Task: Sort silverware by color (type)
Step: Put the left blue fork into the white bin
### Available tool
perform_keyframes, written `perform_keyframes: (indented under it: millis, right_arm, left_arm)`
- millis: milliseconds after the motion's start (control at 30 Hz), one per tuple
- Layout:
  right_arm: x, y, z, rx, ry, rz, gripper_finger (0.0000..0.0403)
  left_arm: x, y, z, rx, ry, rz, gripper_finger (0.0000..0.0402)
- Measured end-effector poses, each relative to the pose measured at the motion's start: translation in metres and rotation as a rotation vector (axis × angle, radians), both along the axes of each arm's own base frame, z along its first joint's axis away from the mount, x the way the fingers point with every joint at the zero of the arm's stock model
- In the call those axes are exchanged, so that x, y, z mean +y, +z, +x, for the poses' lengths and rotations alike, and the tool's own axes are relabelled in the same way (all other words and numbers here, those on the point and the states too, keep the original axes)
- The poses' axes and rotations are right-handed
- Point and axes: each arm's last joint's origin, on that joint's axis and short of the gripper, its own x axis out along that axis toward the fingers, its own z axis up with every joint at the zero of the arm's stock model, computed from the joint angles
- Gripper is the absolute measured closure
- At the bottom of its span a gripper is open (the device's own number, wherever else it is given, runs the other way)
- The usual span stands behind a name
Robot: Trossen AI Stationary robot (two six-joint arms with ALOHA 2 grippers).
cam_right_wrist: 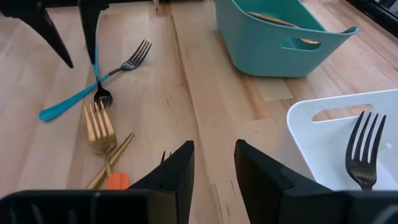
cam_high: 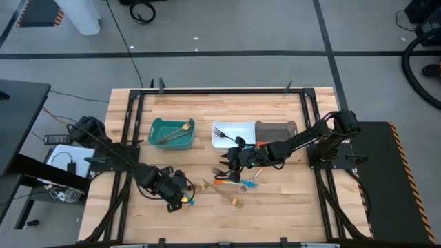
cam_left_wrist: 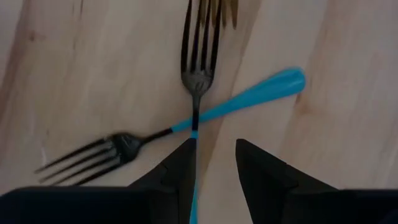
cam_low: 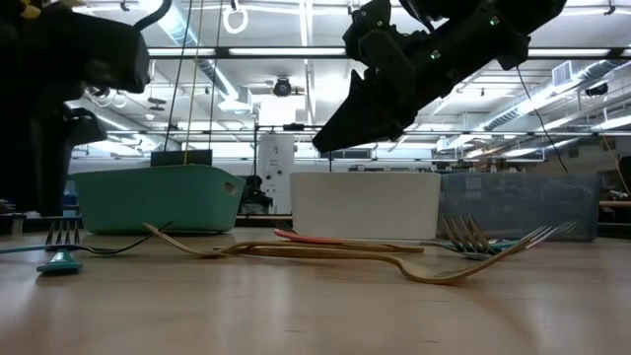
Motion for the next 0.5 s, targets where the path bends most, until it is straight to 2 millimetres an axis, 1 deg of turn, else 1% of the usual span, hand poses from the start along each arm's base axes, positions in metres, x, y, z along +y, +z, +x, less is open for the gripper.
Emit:
perform_keyframes:
  millis: [267,400,500]
  right_arm:
    - [0.0,0.0,0.0,0.0,-0.001,0.002,0.0282]
    - [0.0,0.0,0.0,0.001,-0.001,0.002,0.0282]
    - [0.0,0.0,0.0,0.001,-0.001,0.002,0.0282]
  left_arm:
    - [-0.006,-0.001,-0.004,0.004,0.024,-0.018,0.0281]
    - [-0.006,-0.002,-0.003,0.004,0.039,-0.011,0.0281]
    - [-0.012,0.001,0.0,0.009,0.029,0.006,0.0281]
